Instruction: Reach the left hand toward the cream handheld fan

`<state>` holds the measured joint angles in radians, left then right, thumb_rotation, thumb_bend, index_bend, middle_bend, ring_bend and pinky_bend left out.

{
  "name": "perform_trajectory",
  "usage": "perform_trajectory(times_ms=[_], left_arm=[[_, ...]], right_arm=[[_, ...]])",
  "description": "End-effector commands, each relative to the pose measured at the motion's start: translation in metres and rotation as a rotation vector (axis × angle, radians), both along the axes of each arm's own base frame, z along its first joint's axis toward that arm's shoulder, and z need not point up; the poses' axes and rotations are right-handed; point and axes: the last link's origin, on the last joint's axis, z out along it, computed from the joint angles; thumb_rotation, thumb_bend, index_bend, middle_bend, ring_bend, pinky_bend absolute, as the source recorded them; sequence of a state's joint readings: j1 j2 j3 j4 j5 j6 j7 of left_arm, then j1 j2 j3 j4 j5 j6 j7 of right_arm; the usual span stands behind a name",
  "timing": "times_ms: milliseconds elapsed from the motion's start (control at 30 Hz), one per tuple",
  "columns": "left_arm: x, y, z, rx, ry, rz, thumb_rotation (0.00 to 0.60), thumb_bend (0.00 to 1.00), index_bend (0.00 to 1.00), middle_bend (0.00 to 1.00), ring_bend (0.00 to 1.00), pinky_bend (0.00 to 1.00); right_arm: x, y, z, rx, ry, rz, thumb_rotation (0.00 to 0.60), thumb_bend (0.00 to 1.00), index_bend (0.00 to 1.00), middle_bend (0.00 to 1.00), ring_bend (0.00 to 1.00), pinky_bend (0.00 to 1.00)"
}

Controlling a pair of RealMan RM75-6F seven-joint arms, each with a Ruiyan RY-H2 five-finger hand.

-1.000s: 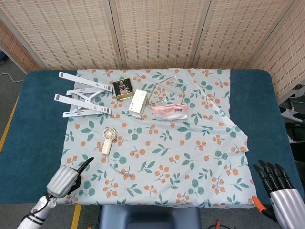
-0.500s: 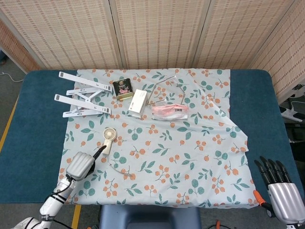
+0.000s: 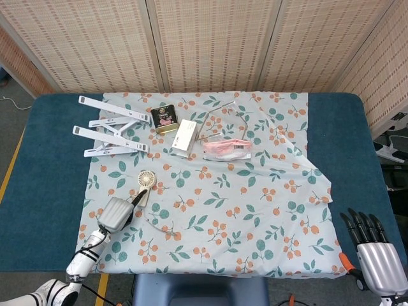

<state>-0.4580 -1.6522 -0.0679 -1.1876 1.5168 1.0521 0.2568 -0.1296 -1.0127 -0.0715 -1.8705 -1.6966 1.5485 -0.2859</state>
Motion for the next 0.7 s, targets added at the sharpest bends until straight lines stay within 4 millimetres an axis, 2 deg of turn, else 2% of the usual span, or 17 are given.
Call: perform_trajectory(times_ms=[33, 700], left_arm=[[0.0000, 0.0020, 0.0000, 0.011, 0.009, -0.006, 0.600, 1.00, 0.00, 1.00, 0.97, 1.00], [-0.0092, 0.0062, -0.0009, 0.018, 0.047, 0.001, 0.600, 1.00, 0.00, 1.00, 0.97, 1.00]], right_arm=[[-0.0003, 0.0001, 0.0006, 0.000, 0.003, -0.003, 0.600, 0.19, 0.00, 0.00, 0.00, 0.00], [0.0004, 0.0011, 0.0033, -0.004, 0.007, -0.010, 0.600, 0.19, 0.00, 0.00, 0.00, 0.00]])
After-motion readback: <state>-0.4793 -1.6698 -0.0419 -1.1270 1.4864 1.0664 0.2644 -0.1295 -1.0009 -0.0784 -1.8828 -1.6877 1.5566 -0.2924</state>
